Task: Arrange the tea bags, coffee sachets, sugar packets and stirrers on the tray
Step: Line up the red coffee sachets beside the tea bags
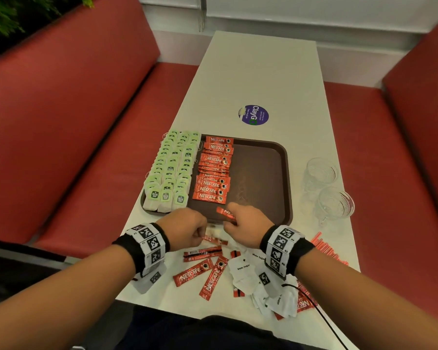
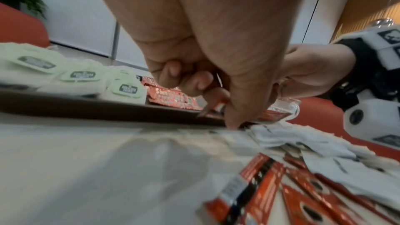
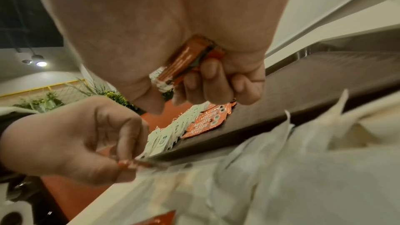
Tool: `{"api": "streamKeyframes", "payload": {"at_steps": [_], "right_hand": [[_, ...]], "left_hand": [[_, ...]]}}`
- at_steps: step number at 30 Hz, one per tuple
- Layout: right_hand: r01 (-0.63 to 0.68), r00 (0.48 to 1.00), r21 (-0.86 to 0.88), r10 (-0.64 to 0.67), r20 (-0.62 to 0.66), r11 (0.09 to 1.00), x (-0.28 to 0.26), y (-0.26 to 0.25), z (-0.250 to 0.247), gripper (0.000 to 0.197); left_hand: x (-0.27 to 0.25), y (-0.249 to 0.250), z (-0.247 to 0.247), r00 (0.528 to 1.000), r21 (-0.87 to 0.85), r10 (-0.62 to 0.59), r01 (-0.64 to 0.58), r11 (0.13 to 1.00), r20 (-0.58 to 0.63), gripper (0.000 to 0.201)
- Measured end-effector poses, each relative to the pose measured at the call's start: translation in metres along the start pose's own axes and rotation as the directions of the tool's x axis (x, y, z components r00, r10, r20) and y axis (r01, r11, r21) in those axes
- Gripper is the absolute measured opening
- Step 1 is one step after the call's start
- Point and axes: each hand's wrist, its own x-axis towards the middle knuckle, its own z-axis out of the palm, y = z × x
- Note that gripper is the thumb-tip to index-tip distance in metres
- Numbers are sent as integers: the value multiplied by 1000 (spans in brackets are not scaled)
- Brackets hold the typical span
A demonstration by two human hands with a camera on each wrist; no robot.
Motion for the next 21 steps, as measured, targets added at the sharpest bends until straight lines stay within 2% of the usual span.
{"api": "streamKeyframes", "payload": {"at_steps": [4,6,7,10,14,16,18,21], "right_hand": [[2,999,33,-3,42,999,5,1,-6,37],[-4,995,81,-4,102,997,6,1,-9,42],[-1,993,114,-13,118,993,6,1,-10,41],[59,994,171,-75,85,983,7,3,-13,25],[120,991,116,-125,37,986,10,7,-13,16],[126,991,88,-129,25,988,10,7,-14,13],[124,992,78,-124,1,989,10,8,-16,13],[61,998,57,-60,-18,996,9,8,-20,16]], "left_hand": [[-1,0,-9,972,-13,50,-54,998,-229,19],[-1,-2,-10,935,9,106,-109,994,-337,24],[-2,-2,-11,928,28,121,-119,992,-353,26],[1,-5,-11,914,47,152,-145,988,-376,28],[5,-11,-12,900,-50,74,-105,993,-429,25],[8,-12,-14,912,-44,56,-81,996,-406,16],[13,-14,-15,932,-20,15,-23,1000,-362,10],[22,-20,-18,942,44,-91,111,993,-323,11]]}}
